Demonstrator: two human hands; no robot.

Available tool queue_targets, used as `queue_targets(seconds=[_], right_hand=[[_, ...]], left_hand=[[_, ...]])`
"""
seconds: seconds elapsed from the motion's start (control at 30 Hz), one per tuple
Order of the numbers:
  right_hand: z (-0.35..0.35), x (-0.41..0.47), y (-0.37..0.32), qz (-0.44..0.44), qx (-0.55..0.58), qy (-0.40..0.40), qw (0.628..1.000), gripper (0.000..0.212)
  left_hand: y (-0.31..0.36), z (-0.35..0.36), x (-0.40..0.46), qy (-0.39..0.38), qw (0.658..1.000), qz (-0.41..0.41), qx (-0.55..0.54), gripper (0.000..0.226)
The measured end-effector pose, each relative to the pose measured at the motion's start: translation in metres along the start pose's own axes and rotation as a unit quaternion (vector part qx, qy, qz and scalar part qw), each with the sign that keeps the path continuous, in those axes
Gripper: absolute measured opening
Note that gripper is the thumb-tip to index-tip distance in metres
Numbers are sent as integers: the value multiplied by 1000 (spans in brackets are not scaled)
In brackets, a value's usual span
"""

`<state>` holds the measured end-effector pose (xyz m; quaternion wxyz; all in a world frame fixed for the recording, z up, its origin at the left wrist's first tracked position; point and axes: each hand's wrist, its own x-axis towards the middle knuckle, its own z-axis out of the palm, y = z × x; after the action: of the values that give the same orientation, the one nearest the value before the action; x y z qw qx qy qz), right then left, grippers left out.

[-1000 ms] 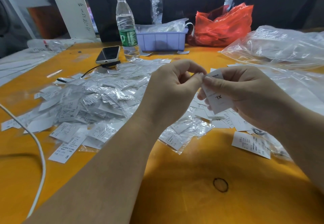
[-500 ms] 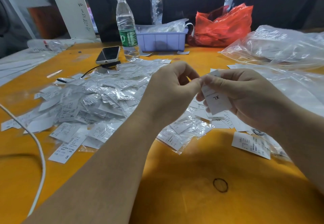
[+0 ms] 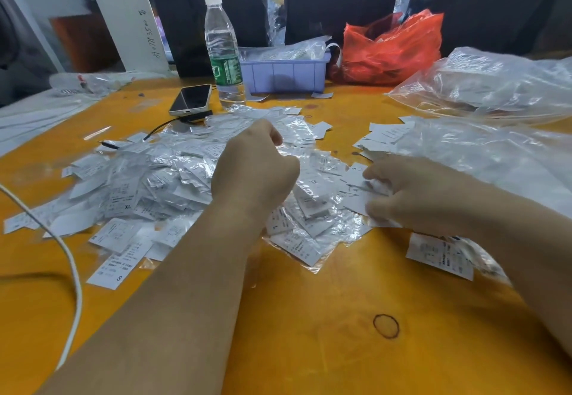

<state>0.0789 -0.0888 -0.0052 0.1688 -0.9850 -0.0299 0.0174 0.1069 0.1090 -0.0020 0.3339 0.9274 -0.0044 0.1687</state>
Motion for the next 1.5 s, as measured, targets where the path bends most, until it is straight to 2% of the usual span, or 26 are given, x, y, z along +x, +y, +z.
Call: queue_targets(seconds=[0.1,0.2,0.3,0.43,0.5,0.67,0.87,0.97,1.07,1.17,1.37,1.5], right_hand=[[-1,-2,1,-26,-2,17,1000,38],[-3,-2,2,-52,20,55,997,8],[-1,1,4,-78,48,104,990,21],[-4,-1,2,-134,116,207,962,5],[-6,-3,0,-167,145,231,947,8],[-7,-4,-2,-213,160,242,933,12],[-6,-6,-6,-259,135,238,926,14],[-5,-7,-6,-256,148,223,929,6],[-5,-6,-6,-250,166,204,932,10],[-6,-7,-6,-253,192,198,927,15],[-8,-5,-3,-230,181,270,917,15],[-6,0,0,-197,189,255,928,10]], left_hand=[[3,1,-2,-5,1000,22,-9,21],[8,4,-6,-40,997,56,-38,12],[14,8,-11,-76,988,102,-83,5],[17,12,-14,-83,976,143,-139,6],[20,13,-17,-87,970,155,-169,12],[26,21,-26,-138,959,161,-186,15],[27,22,-26,-119,958,138,-223,18],[28,21,-27,-114,958,128,-231,15],[28,21,-26,-116,957,123,-234,12],[27,21,-25,-114,963,124,-212,12],[26,25,-22,-125,979,92,-132,11],[22,26,-18,-112,989,66,-78,9]])
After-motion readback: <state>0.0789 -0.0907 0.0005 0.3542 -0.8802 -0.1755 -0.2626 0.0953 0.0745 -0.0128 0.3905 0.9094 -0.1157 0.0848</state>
